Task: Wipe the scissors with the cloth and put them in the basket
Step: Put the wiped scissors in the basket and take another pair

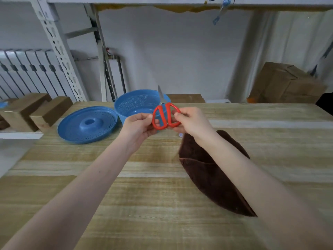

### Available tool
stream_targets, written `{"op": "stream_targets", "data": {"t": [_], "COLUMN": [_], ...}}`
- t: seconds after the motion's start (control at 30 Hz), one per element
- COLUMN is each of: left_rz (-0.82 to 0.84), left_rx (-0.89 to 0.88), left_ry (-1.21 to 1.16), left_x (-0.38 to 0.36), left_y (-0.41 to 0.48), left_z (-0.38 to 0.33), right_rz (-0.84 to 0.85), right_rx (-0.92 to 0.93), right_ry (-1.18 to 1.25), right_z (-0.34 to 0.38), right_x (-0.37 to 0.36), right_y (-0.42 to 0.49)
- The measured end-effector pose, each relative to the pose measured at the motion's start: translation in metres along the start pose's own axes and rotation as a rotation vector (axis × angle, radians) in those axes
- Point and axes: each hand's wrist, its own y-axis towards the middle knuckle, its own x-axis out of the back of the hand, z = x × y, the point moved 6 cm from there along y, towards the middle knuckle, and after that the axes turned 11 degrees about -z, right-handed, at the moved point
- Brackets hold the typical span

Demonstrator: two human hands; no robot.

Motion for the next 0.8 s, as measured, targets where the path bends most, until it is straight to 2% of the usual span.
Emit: {"op": "stream_targets", "data": {"t": [0.13, 0.23, 0.37, 0.43, 0.63, 0.7, 0.8], "left_rz": [-0.018, -0.057, -0.334, -0.419, -0.394, -0.387, -0.343], "left_rx": [0.031, 0.026, -0.234, -0.349, -0.451, -0.461, -0.453], "left_ry": [-0.094, -0.071, 0.318, 0.471, 0.814, 0.866, 0.956], "left_x": [0.012, 0.017, 0.038, 0.044, 0.046, 0.047, 0.046], "left_y": [0.015, 0.027, 0.049, 0.053, 0.064, 0.065, 0.065], "left_z": [-0.008, -0.019, -0.044, -0.053, -0.045, -0.039, -0.031], "right_rz": [0.027, 0.022, -0.093, -0.065, 0.060, 0.078, 0.116], "right_rx": [0.011, -0.071, -0.136, -0.181, -0.296, -0.220, -0.058], "right_ry": [-0.042, 0.005, 0.040, -0.048, -0.169, -0.217, -0.463], "right_z": [0.012, 0.017, 0.021, 0.016, 0.002, 0.001, 0.005], "right_x": [-0.020, -0.031, -0.044, -0.063, -0.113, -0.123, -0.124], "right_y": [0.017, 0.036, 0.079, 0.092, 0.101, 0.105, 0.105]}}
